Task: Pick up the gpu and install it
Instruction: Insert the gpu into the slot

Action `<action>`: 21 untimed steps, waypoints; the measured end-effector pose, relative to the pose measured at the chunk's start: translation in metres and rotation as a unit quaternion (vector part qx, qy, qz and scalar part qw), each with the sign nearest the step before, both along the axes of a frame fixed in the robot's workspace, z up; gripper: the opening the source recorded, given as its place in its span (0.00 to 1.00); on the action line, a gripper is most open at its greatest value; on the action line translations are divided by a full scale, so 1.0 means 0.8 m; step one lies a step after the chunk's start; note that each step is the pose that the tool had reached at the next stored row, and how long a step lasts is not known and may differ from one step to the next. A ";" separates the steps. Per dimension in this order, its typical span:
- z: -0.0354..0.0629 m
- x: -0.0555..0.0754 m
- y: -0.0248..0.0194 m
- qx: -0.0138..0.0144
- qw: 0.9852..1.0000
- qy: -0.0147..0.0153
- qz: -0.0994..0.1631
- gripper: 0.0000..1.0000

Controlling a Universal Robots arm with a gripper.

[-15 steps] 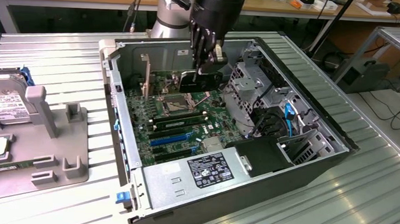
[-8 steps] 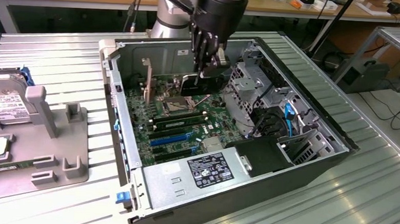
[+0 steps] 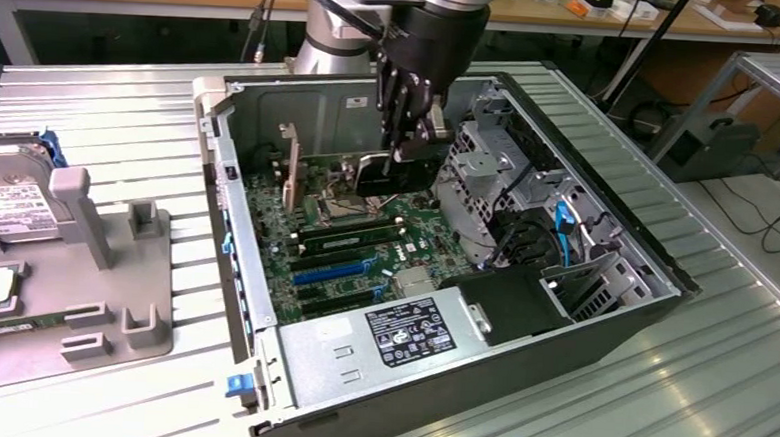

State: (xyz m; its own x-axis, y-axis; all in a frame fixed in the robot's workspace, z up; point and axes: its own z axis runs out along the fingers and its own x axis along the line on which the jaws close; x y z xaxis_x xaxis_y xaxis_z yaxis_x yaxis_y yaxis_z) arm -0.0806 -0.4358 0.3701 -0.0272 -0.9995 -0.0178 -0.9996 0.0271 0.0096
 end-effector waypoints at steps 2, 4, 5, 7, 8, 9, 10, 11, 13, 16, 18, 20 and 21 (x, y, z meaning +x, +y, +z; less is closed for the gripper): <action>0.000 0.000 -0.0024 0.000 1.000 0.000 0.000 0.27; -0.001 0.000 -0.0044 0.000 1.000 0.000 0.000 0.27; -0.001 0.000 -0.0056 0.000 1.000 0.000 0.000 0.27; -0.001 0.000 -0.0064 0.000 1.000 0.000 0.000 0.27; -0.001 0.000 -0.0068 0.000 1.000 0.000 0.000 0.27; -0.001 0.000 -0.0076 0.000 1.000 0.000 0.000 0.27; -0.002 0.000 -0.0078 0.000 1.000 0.000 0.000 0.27; -0.002 0.000 -0.0078 0.000 1.000 0.000 0.000 0.27; -0.002 0.000 -0.0079 0.000 1.000 0.000 0.000 0.27; -0.002 0.000 -0.0079 0.000 1.000 0.000 0.000 0.27; -0.004 0.000 -0.0079 0.000 1.000 0.000 0.000 0.27; -0.007 0.000 -0.0079 0.000 1.000 0.000 0.000 0.27; -0.008 0.000 -0.0079 0.000 1.000 0.000 0.000 0.27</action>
State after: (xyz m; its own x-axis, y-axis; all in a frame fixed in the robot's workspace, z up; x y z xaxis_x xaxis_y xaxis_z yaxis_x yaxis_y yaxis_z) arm -0.0806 -0.4422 0.3634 -0.0263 -0.9995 -0.0177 -0.9996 0.0261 0.0097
